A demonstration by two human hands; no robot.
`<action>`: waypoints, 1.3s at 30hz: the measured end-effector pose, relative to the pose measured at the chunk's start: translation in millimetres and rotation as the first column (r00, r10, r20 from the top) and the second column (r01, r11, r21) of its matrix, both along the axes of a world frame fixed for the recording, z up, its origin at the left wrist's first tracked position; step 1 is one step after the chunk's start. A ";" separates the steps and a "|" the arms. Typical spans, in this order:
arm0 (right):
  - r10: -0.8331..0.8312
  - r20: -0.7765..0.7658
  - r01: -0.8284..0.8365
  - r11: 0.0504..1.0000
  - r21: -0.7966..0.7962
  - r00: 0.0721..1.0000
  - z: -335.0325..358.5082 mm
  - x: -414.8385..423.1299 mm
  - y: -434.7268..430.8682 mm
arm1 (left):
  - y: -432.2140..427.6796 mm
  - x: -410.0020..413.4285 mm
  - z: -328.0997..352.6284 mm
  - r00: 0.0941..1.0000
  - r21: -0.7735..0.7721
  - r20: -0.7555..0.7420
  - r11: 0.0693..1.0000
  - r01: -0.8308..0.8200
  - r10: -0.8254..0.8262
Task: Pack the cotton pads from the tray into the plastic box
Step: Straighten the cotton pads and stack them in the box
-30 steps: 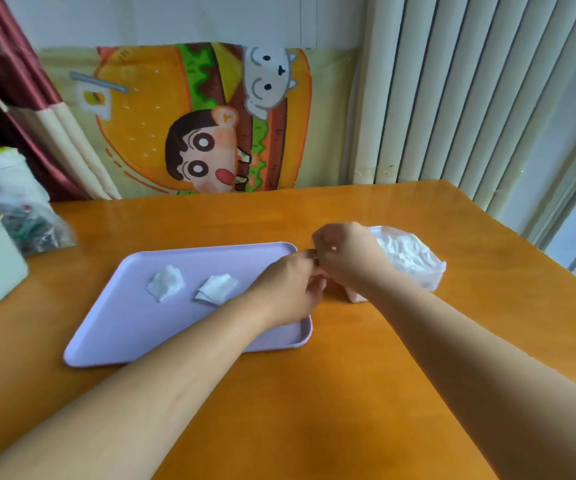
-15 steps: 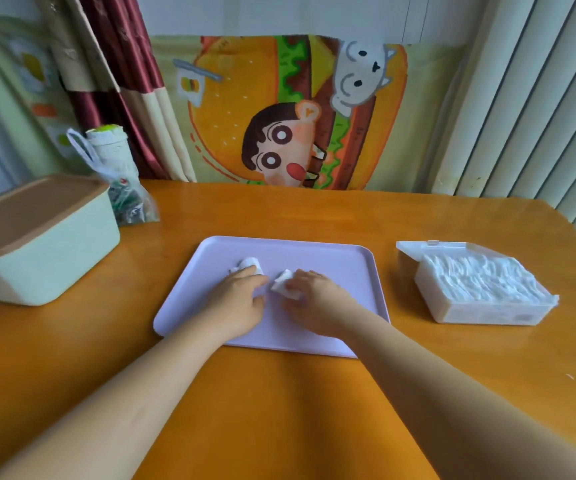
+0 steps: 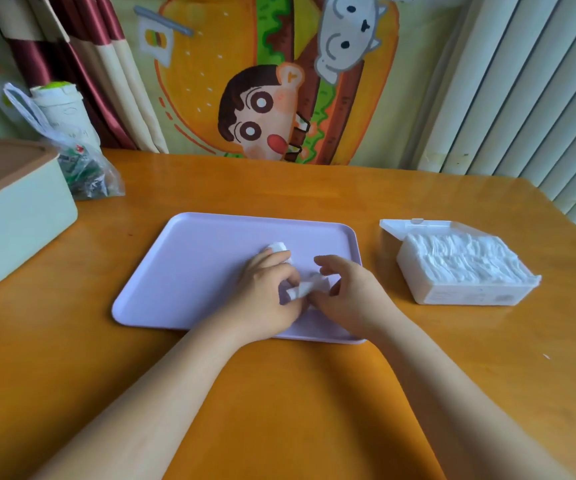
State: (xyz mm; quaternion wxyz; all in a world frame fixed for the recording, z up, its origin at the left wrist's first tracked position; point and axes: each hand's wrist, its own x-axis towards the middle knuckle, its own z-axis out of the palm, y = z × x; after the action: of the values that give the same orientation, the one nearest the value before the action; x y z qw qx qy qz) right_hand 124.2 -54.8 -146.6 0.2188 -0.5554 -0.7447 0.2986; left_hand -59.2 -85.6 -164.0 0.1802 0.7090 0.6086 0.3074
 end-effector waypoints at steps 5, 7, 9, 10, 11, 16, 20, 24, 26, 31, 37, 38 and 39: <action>0.023 -0.194 -0.014 0.999 0.050 0.981 -6.6 3.4 -7.1 | -9.3 -2.1 5.7 0.968 -0.022 0.251 1.000 -0.007 0.012; 0.026 -0.282 -0.011 0.998 0.056 0.959 -7.2 5.9 -11.6 | -12.8 -4.3 11.0 0.887 -0.142 0.457 0.990 0.005 0.061; 0.003 -0.378 0.016 0.999 0.046 0.926 -8.2 8.3 -12.7 | -12.8 -4.2 12.7 0.794 -0.190 0.600 0.981 0.026 0.095; -0.026 -0.422 0.041 0.999 0.028 0.906 -7.9 9.0 -13.4 | -13.6 -3.2 13.6 0.757 -0.198 0.645 0.980 0.032 0.106; -0.063 -0.470 0.069 0.998 -0.004 0.880 -7.0 8.6 -13.0 | -13.7 -3.0 14.6 0.730 -0.200 0.674 0.979 0.036 0.111; -0.223 -0.674 0.165 0.975 -0.149 0.704 -2.1 8.3 -16.1 | -12.8 -1.5 18.7 0.632 -0.231 0.764 0.970 0.077 0.132; -0.244 -0.705 0.178 0.970 -0.168 0.666 -0.6 8.3 -18.7 | -12.4 -1.6 17.7 0.606 -0.263 0.784 0.957 0.125 0.137; -0.266 -0.699 0.207 0.963 -0.170 0.664 -0.1 10.4 -17.9 | -9.8 -5.8 14.4 0.529 -0.268 0.833 0.955 0.126 0.164; -0.224 -0.702 0.166 0.974 -0.151 0.675 4.1 15.2 -18.1 | -8.5 -5.7 13.5 0.512 -0.268 0.837 0.961 0.072 0.195; -0.069 -0.661 0.006 0.995 -0.097 0.748 14.6 20.8 -22.6 | -11.9 -1.4 16.8 0.580 -0.257 0.800 0.961 0.102 0.153; -0.092 -0.609 0.067 0.996 -0.064 0.788 9.8 18.9 -21.4 | -13.6 -0.7 16.5 0.618 -0.258 0.778 0.955 0.145 0.116; -0.094 -0.607 0.073 0.996 -0.059 0.789 9.5 19.7 -20.9 | -13.3 -1.3 15.7 0.619 -0.257 0.777 0.955 0.148 0.114; -0.094 -0.606 0.077 0.996 -0.054 0.790 9.6 19.7 -20.3 | -13.2 -2.0 15.0 0.621 -0.254 0.777 0.955 0.155 0.106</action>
State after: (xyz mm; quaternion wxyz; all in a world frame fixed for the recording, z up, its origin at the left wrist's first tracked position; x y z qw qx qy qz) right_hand 143.9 -75.1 -137.0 0.4521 -0.4661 -0.6050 0.4608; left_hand -61.2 -98.8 -149.0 0.5353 0.4767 0.4982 0.4878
